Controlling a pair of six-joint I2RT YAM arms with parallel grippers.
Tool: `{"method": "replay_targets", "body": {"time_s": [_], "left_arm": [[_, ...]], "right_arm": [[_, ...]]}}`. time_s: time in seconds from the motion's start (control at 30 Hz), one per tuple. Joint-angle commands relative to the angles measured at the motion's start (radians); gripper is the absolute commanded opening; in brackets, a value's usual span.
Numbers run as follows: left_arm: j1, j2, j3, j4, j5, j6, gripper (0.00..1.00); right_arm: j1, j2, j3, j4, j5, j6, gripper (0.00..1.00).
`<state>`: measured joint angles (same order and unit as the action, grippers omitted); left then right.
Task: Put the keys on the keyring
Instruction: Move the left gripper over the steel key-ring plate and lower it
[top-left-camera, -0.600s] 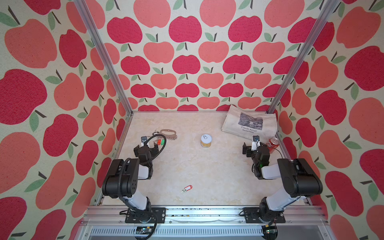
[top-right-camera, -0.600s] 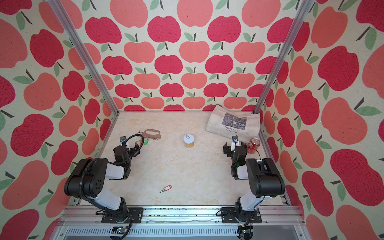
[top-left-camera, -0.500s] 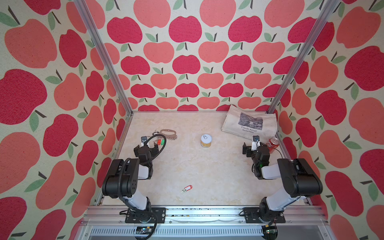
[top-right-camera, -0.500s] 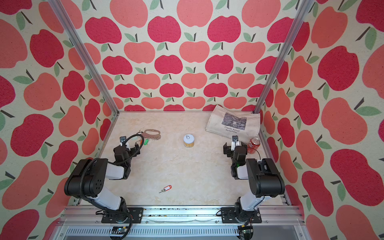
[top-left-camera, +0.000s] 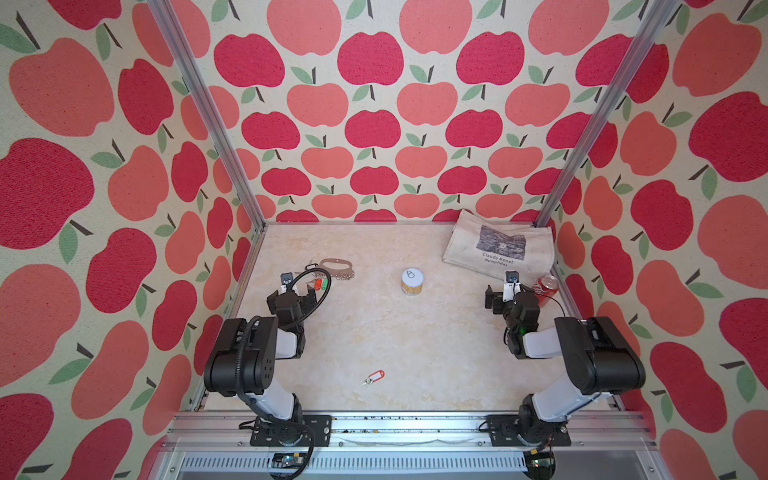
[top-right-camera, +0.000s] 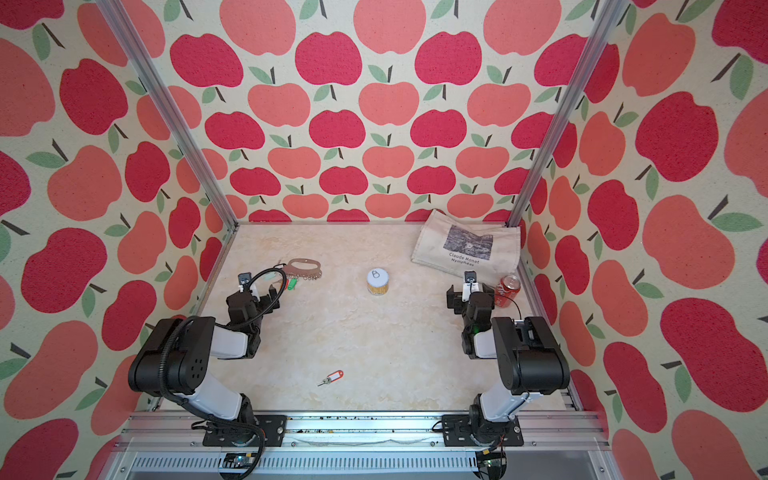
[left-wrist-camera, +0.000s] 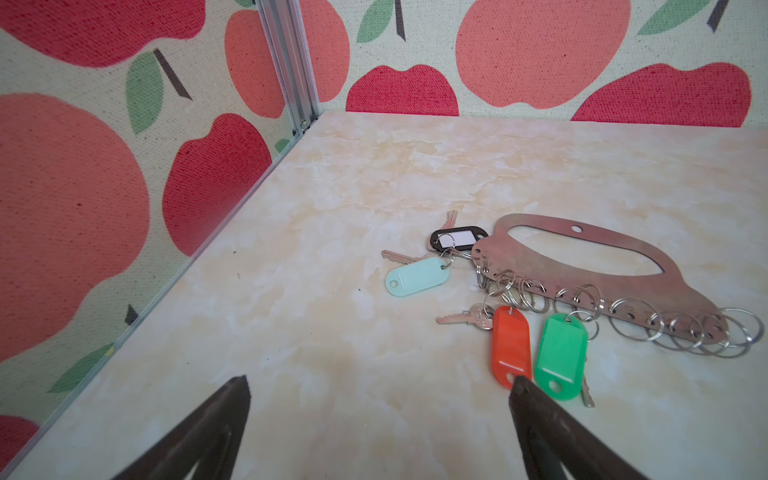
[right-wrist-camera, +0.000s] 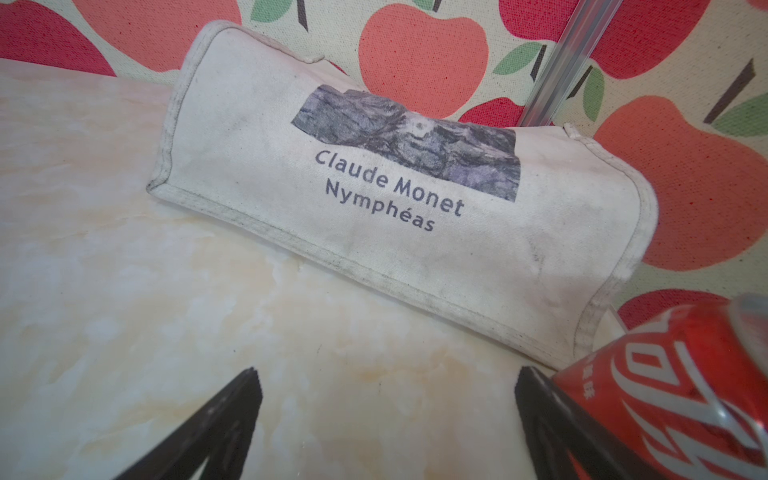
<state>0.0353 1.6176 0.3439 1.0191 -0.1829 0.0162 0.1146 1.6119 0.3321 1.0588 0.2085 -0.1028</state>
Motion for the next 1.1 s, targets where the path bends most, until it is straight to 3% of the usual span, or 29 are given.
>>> {"method": "replay_targets", "body": {"time_s": [0.0,0.1,0.17,0.23,0.3,0.53,0.73,0.87,1.07], "left_arm": [[0.007,0.001,0.025,-0.02,0.022,-0.013,0.99],[0.003,-0.032,0.035,-0.058,0.014,-0.01,0.99],[-0.022,-0.135,0.101,-0.272,-0.032,0.008,0.99],[-0.056,-0.192,0.237,-0.512,-0.032,0.044,0.99],[-0.082,-0.174,0.336,-0.584,-0.026,0.075,0.99],[-0.082,0.206,0.932,-1.196,0.105,-0.081,1.0],[-0.087,0.556,1.431,-1.66,0.124,-0.182,0.98],[-0.089,0.677,1.571,-1.768,0.124,-0.205,0.98],[-0.093,0.712,1.609,-1.784,0.128,-0.235,0.95]], "right_arm": [[-0.006,-0.015,0.013,-0.012,-0.008,0.021,0.99],[-0.001,-0.036,0.006,-0.014,0.005,0.016,0.99],[0.014,-0.095,-0.02,-0.012,0.044,0.009,0.99],[0.057,-0.22,0.009,-0.196,0.123,-0.001,0.99],[0.072,-0.337,0.097,-0.494,0.133,0.07,0.99],[0.173,-0.53,0.315,-1.047,0.119,0.202,0.99],[0.244,-0.587,0.447,-1.308,0.085,0.223,0.99],[0.272,-0.626,0.466,-1.358,0.097,0.225,0.99],[0.278,-0.655,0.471,-1.379,0.086,0.24,0.99]]}}
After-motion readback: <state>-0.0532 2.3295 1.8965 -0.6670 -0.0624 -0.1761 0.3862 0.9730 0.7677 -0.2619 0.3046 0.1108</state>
